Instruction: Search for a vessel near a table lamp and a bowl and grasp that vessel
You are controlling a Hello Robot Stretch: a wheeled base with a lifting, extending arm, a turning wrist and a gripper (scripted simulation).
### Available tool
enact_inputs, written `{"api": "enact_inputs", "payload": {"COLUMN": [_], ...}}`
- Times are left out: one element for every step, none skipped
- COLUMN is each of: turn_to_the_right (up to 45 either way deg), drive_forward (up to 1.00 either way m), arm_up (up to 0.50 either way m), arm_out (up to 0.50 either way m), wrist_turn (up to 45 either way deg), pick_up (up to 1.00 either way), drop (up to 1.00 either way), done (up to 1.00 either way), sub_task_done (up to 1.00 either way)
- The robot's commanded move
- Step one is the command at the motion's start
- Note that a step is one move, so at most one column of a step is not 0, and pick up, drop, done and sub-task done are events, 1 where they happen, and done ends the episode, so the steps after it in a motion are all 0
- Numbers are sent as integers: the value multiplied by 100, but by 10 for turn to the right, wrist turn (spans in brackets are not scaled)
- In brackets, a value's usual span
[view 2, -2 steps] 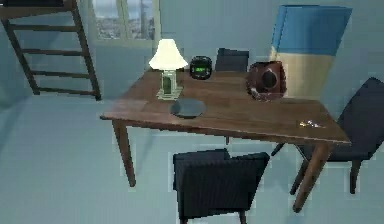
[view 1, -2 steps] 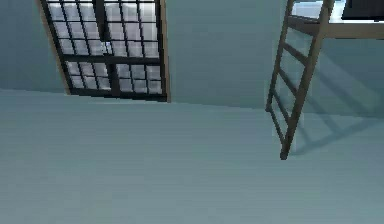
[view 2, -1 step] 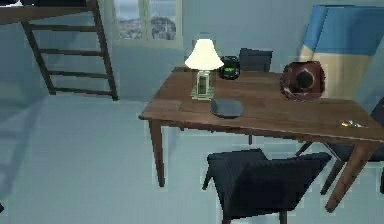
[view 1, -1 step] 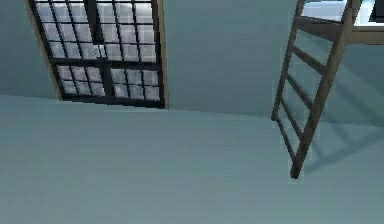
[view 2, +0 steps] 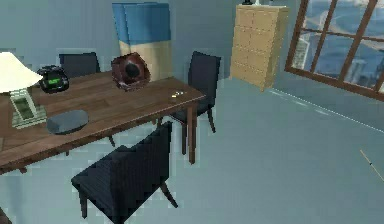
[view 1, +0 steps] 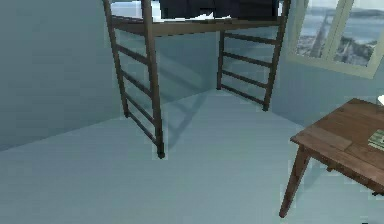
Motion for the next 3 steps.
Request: {"api": "enact_inputs", "payload": {"turn_to_the_right": [60,0,450], "drive_forward": [0,55,0], "arm_up": [0,0,0], "arm_out": [0,0,0], "wrist_turn": [0,0,0], "pick_up": [0,0,0], "drop": [0,0,0], "done": [0,0,0], "sub_task_done": [0,0,0]}}
